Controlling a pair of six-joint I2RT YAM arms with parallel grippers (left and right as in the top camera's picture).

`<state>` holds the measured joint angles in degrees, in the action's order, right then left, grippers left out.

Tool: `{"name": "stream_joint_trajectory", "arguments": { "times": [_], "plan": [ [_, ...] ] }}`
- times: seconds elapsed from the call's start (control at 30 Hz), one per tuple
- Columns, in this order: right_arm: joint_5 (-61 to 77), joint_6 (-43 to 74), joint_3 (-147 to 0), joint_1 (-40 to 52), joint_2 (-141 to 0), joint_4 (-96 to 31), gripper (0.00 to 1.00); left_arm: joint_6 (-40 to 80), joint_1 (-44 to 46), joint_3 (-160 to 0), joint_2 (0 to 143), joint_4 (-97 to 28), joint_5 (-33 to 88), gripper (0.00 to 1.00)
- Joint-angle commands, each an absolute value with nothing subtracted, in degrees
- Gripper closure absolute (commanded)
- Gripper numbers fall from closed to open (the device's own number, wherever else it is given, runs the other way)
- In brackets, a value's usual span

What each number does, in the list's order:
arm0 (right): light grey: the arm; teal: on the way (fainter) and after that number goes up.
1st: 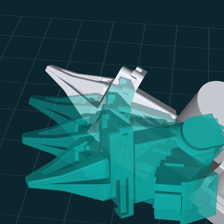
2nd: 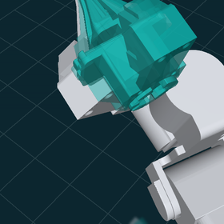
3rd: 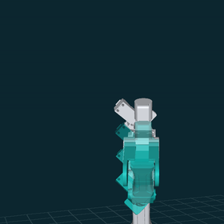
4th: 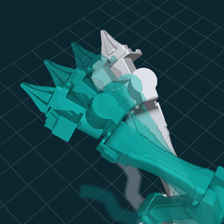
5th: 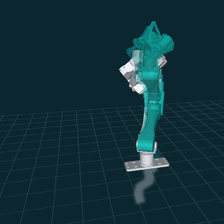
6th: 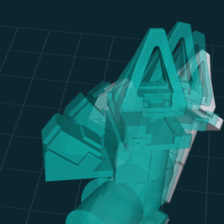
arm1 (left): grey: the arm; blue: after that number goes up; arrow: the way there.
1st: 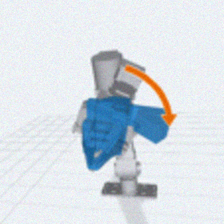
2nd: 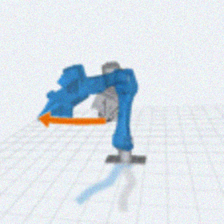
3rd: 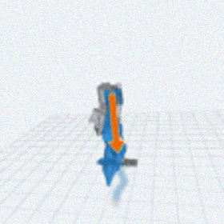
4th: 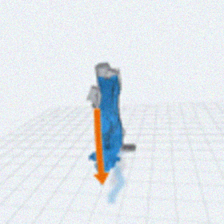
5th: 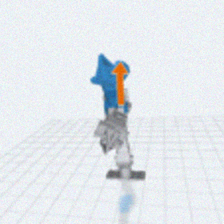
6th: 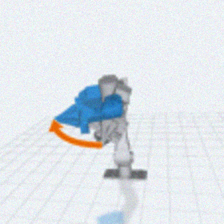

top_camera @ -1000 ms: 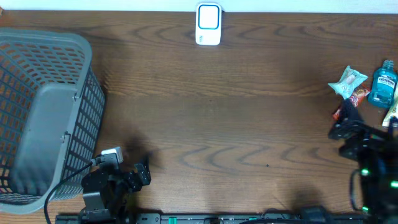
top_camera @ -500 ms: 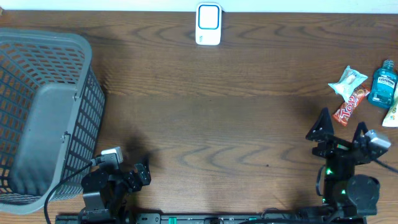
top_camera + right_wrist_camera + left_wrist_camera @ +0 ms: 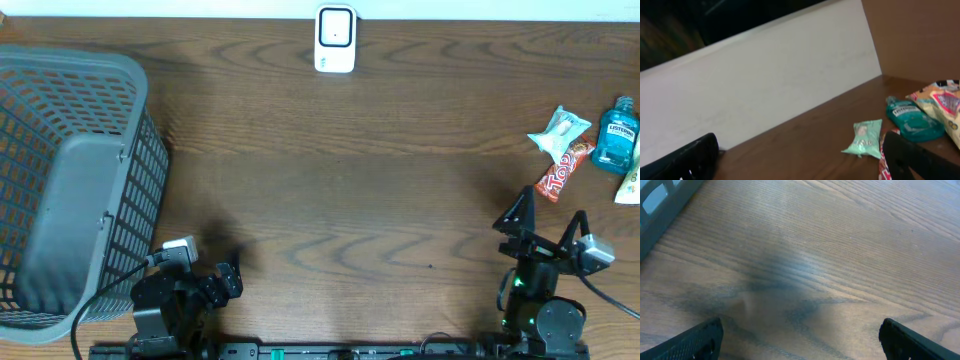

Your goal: Scan the item barcode

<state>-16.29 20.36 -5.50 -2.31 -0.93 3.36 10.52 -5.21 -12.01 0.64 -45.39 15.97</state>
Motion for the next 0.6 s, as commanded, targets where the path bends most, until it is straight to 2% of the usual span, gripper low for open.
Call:
{"name": "stream_joint_trajectory", "arguments": {
  "times": [0.0,0.57],
  "plan": [
    [-17.06,20.10,-3.11,-2.83,-0.27,4.32,0.01,10.61,-5.45,-11.57,0.60,-49.21,15.99,0.02],
    [-16.34,20.08,-0.32,-6.48,-0.27,-2.83,0.01,10.61,-5.45,-11.57,0.60,-49.23,15.99,0.02]
  ]
}}
